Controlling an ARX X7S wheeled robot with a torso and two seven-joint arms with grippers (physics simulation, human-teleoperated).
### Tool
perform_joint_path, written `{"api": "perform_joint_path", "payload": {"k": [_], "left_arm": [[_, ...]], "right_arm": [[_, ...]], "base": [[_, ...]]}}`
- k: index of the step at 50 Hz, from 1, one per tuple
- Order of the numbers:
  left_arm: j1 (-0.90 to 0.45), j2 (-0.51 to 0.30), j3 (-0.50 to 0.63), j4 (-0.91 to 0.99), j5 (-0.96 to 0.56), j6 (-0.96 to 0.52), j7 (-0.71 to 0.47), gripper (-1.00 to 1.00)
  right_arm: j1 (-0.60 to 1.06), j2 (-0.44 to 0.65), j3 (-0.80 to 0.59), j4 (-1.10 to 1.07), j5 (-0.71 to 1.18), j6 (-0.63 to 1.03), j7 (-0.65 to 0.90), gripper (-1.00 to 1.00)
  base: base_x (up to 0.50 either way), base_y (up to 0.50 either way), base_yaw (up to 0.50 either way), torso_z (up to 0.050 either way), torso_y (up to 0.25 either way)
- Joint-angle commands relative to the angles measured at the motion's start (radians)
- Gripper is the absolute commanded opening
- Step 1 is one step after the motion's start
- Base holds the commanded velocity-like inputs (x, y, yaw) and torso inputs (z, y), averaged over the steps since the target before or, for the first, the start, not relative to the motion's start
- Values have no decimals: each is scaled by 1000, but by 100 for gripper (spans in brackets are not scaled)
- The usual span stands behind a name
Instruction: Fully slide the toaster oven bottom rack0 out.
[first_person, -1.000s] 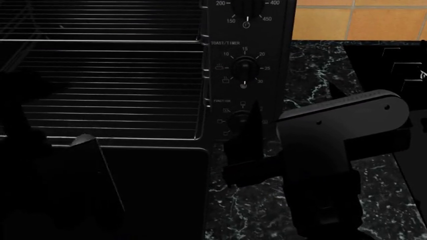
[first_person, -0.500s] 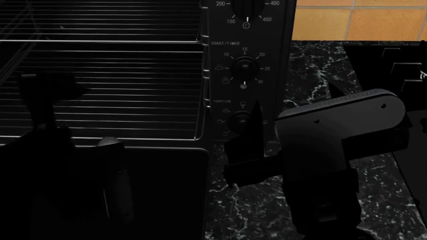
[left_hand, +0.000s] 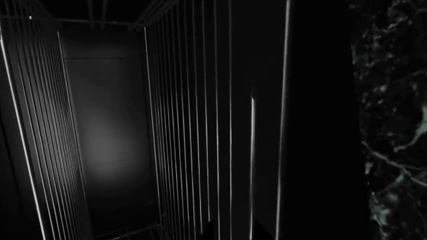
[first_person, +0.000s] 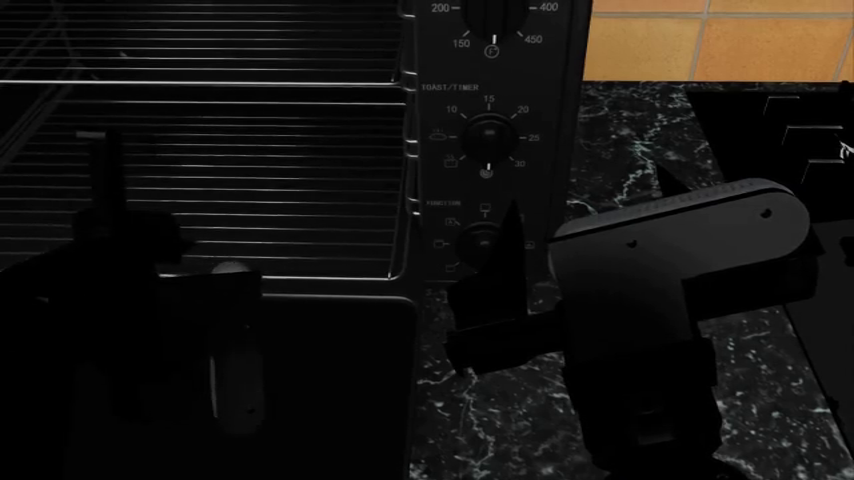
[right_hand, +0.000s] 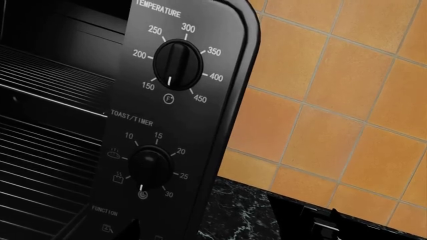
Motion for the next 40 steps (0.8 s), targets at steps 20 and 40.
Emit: {"api": "perform_joint_path", "payload": {"k": [20, 40], "left_arm": [[103, -55, 165, 338, 212, -293, -1, -100], [437, 128, 49, 548, 1062, -61, 510, -100]], "right_arm": [[2, 4, 2, -13, 9, 9, 5, 100], [1, 9, 11, -46, 22, 30, 2, 100]], "base": [[-11, 4, 10, -1, 1], [-17, 3, 10, -2, 4]]}}
